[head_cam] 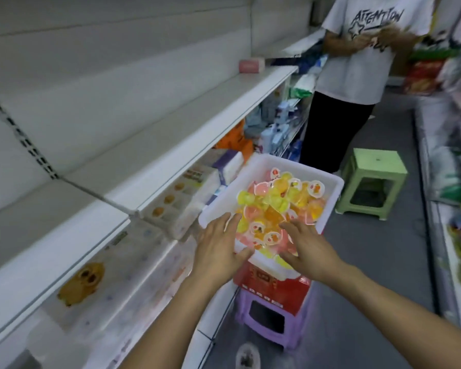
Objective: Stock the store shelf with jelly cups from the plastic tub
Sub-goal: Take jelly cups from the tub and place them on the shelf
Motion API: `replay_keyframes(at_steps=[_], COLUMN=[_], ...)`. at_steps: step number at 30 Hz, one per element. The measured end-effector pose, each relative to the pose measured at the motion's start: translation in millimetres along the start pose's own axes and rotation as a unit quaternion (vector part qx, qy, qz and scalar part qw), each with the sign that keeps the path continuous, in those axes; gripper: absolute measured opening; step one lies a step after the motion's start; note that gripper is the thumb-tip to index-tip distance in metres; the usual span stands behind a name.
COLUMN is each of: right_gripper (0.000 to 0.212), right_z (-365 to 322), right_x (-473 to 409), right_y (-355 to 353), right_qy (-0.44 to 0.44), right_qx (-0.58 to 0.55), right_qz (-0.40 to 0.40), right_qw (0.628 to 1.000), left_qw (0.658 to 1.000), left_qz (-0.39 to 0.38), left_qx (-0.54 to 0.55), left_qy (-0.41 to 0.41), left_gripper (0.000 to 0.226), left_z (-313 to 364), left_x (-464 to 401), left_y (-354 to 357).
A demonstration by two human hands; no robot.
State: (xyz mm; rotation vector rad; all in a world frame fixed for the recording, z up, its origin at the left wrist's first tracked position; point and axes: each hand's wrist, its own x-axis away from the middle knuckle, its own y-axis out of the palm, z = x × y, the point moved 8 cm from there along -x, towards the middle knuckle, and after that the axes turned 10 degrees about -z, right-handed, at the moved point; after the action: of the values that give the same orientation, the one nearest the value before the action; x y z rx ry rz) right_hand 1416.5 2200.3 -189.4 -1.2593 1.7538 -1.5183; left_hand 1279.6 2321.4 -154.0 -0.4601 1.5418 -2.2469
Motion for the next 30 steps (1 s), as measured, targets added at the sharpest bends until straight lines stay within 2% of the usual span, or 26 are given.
replay_keyframes(at_steps=[4,9,13,18,23,26,30], right_gripper=[0.068,0.071,0.069,0.064,0.059,0.063,0.069], right_z=[34.8,72.0,93.0,111.9,123.1,123.9,119.1], right_x=[-45.0,-115.4,-169.4,-212.2,-225.8,-227.6,-216.1], right_y=[-0.2,-4.6,-2.9,9.0,18.1,16.8,11.7], right_qy=[0.033,0.077,0.104,0.121,0.120,0.120,0.114], right_qx=[0.000,0.020,0.054,0.111,0.121,0.106,0.090], right_qz=[-0.013,-0.037,-0.052,-0.071,-0.075,-0.081,-0.059], right_qw=[0.999,0.996,0.992,0.984,0.982,0.984,0.988], left_qw=[0.997,0.988,0.988,0.989,0.991,0.986,0.986], left_qz=[-0.071,-0.140,-0.128,-0.097,-0.080,-0.081,-0.090], left_qx=[0.019,-0.035,-0.074,-0.083,-0.052,-0.091,-0.116], left_qy=[0.037,0.052,0.039,0.072,0.095,0.114,0.081], left_gripper=[0.081,0.081,0.076,0.064,0.064,0.063,0.069], left_z=[8.1,1.1,-11.4,-15.1,-12.6,-9.0,-11.6], left_x=[-73.2,-165.7,-231.8,-279.4,-291.1,-292.1,-284.7], left_y=[28.6,65.8,82.1,94.6,101.6,101.1,97.4])
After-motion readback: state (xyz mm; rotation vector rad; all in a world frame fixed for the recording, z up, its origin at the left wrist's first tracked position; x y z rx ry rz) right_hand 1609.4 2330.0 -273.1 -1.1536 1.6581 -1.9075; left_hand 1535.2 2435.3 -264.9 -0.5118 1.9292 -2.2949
